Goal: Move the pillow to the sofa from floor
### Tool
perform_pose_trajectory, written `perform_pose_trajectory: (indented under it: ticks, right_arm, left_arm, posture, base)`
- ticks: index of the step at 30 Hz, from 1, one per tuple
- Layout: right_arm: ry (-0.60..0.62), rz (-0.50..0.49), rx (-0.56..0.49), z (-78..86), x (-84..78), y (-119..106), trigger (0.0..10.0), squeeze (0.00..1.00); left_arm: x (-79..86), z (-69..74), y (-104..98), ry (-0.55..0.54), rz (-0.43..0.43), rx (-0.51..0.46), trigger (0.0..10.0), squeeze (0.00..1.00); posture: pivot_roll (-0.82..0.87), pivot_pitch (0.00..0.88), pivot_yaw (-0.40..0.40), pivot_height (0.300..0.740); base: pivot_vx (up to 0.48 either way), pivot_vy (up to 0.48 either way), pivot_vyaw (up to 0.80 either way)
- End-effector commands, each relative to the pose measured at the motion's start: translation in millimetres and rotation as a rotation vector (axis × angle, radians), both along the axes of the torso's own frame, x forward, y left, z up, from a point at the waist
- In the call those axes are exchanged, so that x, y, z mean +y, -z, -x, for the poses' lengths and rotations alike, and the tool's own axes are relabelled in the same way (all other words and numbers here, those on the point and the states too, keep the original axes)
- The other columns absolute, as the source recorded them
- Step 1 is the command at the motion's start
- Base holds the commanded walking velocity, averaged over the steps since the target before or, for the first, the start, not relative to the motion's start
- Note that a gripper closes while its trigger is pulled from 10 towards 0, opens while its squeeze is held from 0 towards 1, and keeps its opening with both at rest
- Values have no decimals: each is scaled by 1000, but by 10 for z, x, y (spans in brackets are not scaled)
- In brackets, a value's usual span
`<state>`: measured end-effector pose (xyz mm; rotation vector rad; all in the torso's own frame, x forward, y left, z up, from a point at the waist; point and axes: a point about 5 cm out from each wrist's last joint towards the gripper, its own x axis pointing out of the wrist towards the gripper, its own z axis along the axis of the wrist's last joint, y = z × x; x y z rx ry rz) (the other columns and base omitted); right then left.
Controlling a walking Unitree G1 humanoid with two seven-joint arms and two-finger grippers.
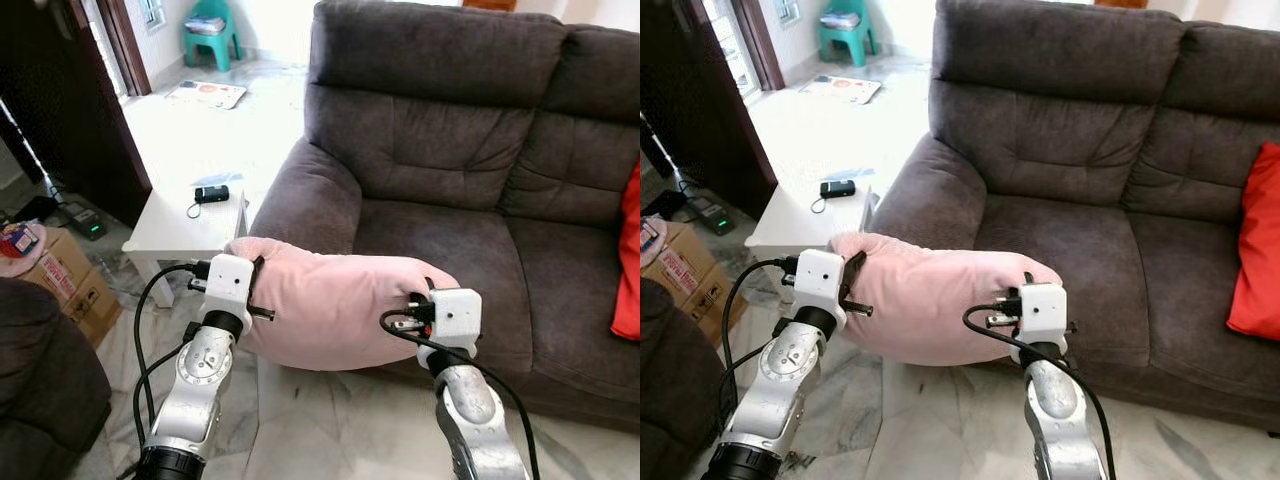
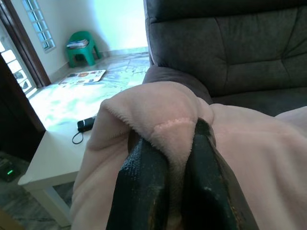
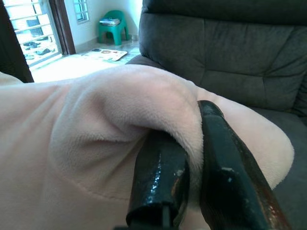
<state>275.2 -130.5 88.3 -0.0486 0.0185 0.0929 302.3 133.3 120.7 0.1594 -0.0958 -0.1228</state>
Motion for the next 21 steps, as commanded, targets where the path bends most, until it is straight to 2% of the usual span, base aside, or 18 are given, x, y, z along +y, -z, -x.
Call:
perform_pose_trajectory:
  ticks: [1, 7, 12, 18, 21]
  right_arm:
    - [-30, -5, -67, -60, 58, -144, 10000, 0]
    - [-44, 24, -78, -87, 68, -168, 10000, 0]
    - [-42, 23, -78, -103, 62, -175, 10000, 0]
    - [-39, 26, -83, -127, 40, -191, 10000, 0]
    - [-37, 27, -86, -136, 34, -203, 10000, 0]
  left_arm:
    - [-109, -37, -132, 43, 11, -67, 10000, 0]
    - [-91, -32, -117, 30, -4, -69, 10000, 0]
    - [-100, -42, -122, 25, 0, -75, 10000, 0]
    - [-124, -53, -131, 21, -1, -80, 10000, 0]
    - [-123, -53, -135, 20, 0, -82, 10000, 0]
  posture:
    - [52, 0, -49, 740]
    - [51, 0, -57, 740]
    - [52, 0, -63, 740]
    - [50, 0, -69, 740]
    - [51, 0, -71, 740]
  base:
    - [0, 0, -800]
    - [0, 0, -800]
    - [0, -337, -800]
    - [0, 0, 0]
    - [0, 0, -800]
